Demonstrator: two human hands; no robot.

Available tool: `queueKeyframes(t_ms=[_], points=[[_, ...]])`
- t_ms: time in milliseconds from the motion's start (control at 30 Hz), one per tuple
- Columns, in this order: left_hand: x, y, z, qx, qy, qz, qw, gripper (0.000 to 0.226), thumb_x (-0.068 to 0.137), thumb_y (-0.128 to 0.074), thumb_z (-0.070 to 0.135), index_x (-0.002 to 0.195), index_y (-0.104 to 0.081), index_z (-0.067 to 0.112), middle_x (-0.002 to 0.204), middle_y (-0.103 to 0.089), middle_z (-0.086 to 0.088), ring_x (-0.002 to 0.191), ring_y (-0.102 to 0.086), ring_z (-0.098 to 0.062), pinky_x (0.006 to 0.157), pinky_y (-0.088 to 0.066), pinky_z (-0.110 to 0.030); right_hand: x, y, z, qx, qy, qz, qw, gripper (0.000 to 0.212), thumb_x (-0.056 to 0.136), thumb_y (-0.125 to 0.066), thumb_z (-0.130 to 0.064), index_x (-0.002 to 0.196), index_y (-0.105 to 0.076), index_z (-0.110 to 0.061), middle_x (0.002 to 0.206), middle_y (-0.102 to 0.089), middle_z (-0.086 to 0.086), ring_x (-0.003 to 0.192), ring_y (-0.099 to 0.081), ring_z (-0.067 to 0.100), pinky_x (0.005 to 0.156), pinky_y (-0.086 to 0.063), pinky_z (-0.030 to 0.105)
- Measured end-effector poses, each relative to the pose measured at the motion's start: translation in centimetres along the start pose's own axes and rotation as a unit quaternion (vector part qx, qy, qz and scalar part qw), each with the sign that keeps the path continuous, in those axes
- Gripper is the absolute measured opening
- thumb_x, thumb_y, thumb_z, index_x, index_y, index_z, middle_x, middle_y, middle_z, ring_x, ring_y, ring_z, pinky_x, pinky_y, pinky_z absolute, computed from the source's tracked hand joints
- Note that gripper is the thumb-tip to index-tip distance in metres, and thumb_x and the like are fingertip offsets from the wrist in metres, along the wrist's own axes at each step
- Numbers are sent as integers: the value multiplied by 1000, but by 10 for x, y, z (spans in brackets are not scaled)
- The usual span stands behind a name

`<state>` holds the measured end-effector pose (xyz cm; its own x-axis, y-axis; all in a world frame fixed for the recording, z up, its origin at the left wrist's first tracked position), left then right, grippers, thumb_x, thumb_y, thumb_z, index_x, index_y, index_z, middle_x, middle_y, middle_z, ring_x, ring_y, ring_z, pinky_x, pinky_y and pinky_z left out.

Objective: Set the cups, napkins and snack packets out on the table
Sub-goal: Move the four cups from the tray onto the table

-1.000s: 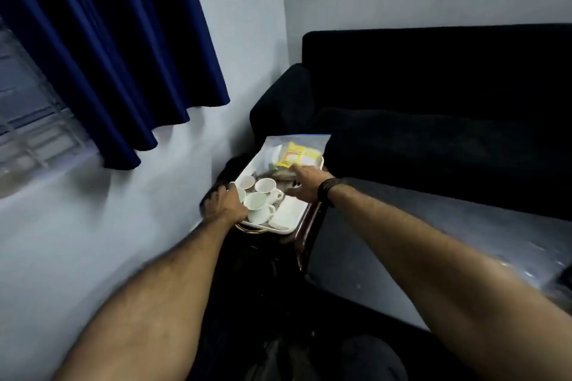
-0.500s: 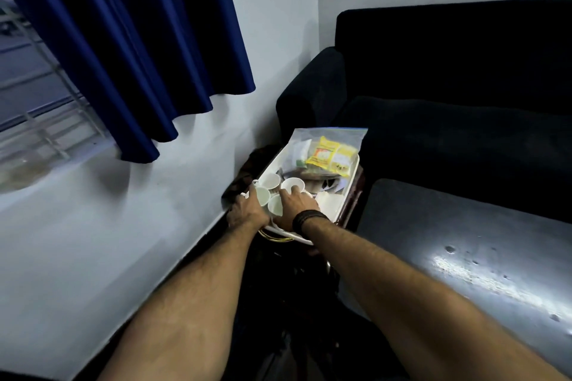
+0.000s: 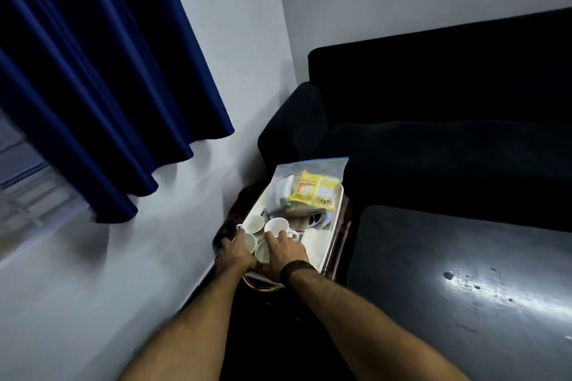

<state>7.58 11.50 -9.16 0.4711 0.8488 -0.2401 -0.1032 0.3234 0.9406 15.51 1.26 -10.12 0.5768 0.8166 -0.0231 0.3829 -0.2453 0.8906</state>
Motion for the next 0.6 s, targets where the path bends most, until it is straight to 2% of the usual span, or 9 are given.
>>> queueKeyframes(t_ms=[67,133,200,267,367,467,600], points=[[-7,0,1,6,-2,13,1000,106,73,-77,35,154,-10,37,140,-38,-14,128,-50,-34,99,-44,-40,-6,2,3,16,7,8,1000,72,74,-62,-63,127,-41,-18,122,-50,15,105,-60,37,81,-49,44],[-17,5,3,11,-9,34,999,94,76,-74,30,151,-18,35,138,-38,-14,129,-48,-34,97,-46,-41,-13,7,6,34,14,21,999,70,75,-60,-62,125,-40,-19,120,-52,14,104,-61,37,82,-49,44],[-26,19,7,7,-24,64,998,75,80,-70,29,143,-29,31,135,-40,-14,128,-47,-36,95,-47,-45,-18,19,8,44,24,41,998,71,76,-58,-60,130,-38,-19,122,-52,12,106,-59,37,85,-48,45],[-35,37,17,8,-43,84,996,65,81,-69,31,136,-33,29,132,-41,-14,124,-49,-38,92,-48,-47,-22,39,14,54,22,68,996,75,78,-59,-56,138,-35,-18,131,-48,12,114,-56,35,88,-47,43],[-52,56,44,14,-82,91,992,67,80,-72,32,135,-35,30,130,-42,-14,122,-51,-39,92,-48,-48,-32,75,40,67,-2,98,993,73,79,-61,-54,139,-38,-18,137,-46,9,118,-54,32,93,-48,41],[-76,53,86,18,-139,63,988,72,78,-74,32,138,-34,31,133,-41,-16,124,-49,-40,97,-46,-50,-55,109,93,51,-54,74,994,71,77,-62,-54,135,-42,-17,134,-48,8,123,-49,31,96,-45,41],[-117,14,153,40,-227,7,973,73,78,-70,23,141,-33,31,139,-37,-18,130,-47,-40,101,-43,-48,-102,139,176,6,-115,48,992,64,75,-68,-48,127,-47,-18,129,-49,7,123,-45,29,90,-45,43]])
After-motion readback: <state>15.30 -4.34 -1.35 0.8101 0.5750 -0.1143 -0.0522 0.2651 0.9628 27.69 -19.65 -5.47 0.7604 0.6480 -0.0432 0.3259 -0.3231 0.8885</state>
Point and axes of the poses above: each hand's wrist, its own x-axis towards the middle knuckle, its own y-axis out of the back of the hand, z = x × y, the point moved 5 cm from there along x, towards the middle knuckle
